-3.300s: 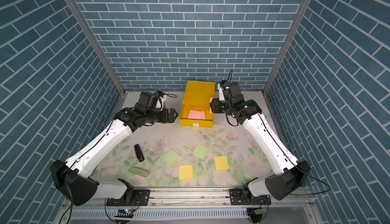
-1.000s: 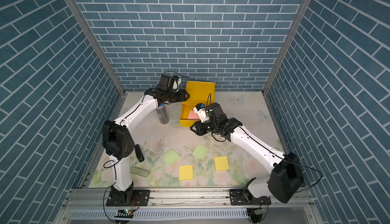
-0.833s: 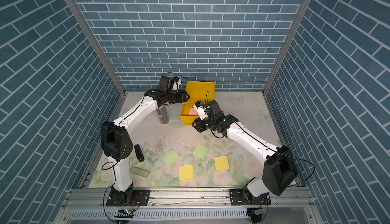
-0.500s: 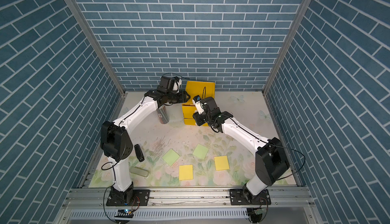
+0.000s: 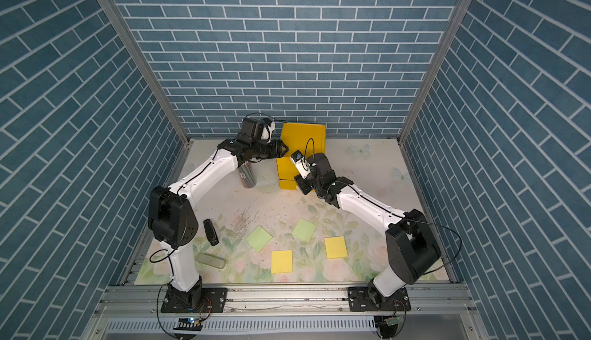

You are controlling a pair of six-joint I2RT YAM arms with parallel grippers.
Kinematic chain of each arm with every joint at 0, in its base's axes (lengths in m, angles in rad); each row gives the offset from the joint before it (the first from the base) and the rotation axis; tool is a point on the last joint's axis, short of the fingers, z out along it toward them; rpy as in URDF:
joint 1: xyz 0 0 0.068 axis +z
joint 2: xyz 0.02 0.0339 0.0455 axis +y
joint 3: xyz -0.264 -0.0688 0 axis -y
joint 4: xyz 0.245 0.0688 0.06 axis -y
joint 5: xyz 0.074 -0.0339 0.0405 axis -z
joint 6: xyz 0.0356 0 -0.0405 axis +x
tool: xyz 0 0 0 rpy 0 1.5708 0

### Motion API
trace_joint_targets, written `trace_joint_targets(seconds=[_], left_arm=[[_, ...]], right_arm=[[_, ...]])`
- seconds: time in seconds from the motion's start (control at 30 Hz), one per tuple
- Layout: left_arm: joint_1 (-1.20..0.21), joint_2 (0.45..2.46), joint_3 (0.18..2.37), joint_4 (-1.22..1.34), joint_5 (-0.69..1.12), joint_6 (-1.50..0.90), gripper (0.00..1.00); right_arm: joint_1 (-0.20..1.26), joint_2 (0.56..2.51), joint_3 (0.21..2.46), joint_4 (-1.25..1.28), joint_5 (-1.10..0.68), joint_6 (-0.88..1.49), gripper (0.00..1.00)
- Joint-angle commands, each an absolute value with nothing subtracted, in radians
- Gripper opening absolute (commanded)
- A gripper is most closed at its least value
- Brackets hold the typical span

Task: Please put the sticky notes in the drawer by color
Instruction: Close the drawer in the storage box, then open the drawer in the storage box.

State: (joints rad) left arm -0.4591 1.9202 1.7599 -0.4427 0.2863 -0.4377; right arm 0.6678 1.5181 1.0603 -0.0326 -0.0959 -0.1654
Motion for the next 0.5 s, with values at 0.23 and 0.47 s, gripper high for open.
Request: trace_joint_targets(seconds=[0.23,0.47], left_arm=[[-0.469,1.878,1.69,-0.481,0.283,-0.446,0.61],[-0.471,1.884,1.689,-0.47,0.28,-0.445,0.62]], right_arm=[[0.597,1.269,0.743,0.263,-0.331,-0.766,0.77],[0.571,1.409,0.865,0.172,-0.372,-0.823,0.73]])
